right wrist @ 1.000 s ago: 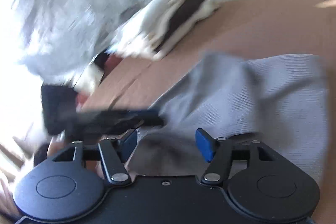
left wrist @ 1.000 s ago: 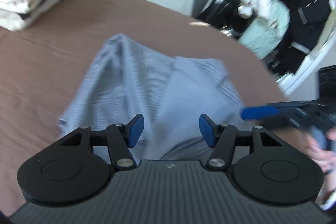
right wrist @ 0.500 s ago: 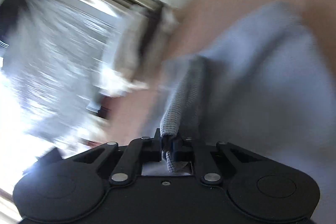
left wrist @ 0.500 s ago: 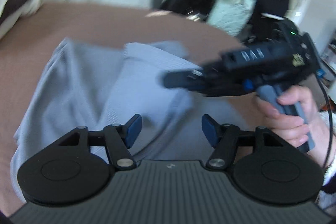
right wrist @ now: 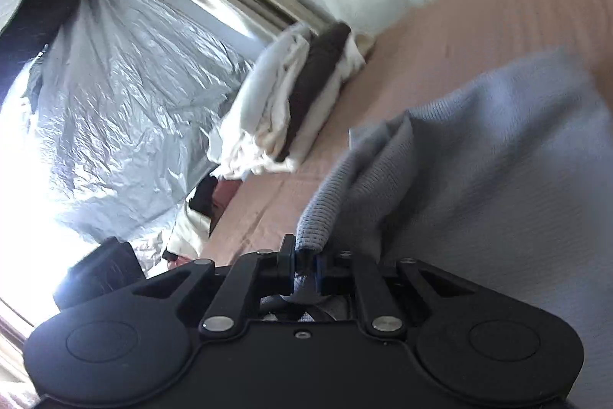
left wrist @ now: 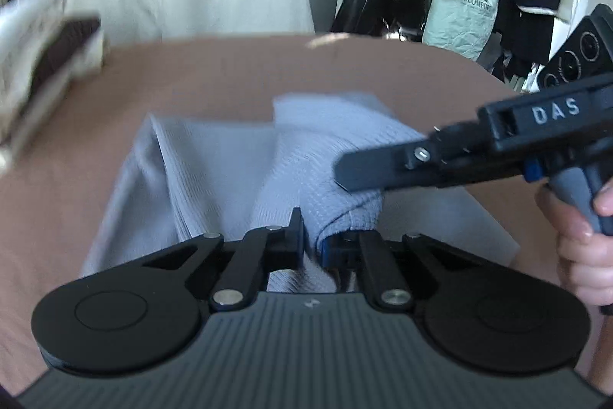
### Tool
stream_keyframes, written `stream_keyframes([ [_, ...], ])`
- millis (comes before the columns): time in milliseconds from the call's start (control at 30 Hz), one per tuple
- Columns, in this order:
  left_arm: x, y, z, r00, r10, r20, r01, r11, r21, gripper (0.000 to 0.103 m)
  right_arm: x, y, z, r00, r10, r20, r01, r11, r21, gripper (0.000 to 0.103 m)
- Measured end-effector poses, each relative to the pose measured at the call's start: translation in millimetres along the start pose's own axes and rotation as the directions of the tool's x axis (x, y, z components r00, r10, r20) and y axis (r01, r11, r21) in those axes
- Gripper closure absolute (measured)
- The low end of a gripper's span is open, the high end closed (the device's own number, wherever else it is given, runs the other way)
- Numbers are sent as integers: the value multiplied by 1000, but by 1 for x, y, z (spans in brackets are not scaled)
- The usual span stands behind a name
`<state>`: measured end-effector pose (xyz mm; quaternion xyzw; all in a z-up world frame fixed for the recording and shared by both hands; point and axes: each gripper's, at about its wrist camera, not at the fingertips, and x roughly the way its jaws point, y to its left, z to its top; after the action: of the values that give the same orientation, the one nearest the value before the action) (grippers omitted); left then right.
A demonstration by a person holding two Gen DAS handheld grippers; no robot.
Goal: Fold clothes
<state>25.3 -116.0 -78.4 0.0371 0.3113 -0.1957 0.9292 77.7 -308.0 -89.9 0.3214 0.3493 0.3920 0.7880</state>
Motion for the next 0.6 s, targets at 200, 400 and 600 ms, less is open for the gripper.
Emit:
stream_keyframes([
  [200, 1, 76, 23, 986, 149, 77, -125, 958, -258, 79, -26, -3, 11, 987, -122, 108, 127, 991, -45, 86],
  [400, 34, 153, -29, 972, 193, -131, -233, 830, -506, 70, -3, -32, 6, 863, -505, 27, 506, 861, -53, 85],
  [600, -2, 163, -27, 1000, -15, -10, 5, 769, -639, 60, -13, -41, 13, 871, -489, 52, 489, 872, 16, 74],
])
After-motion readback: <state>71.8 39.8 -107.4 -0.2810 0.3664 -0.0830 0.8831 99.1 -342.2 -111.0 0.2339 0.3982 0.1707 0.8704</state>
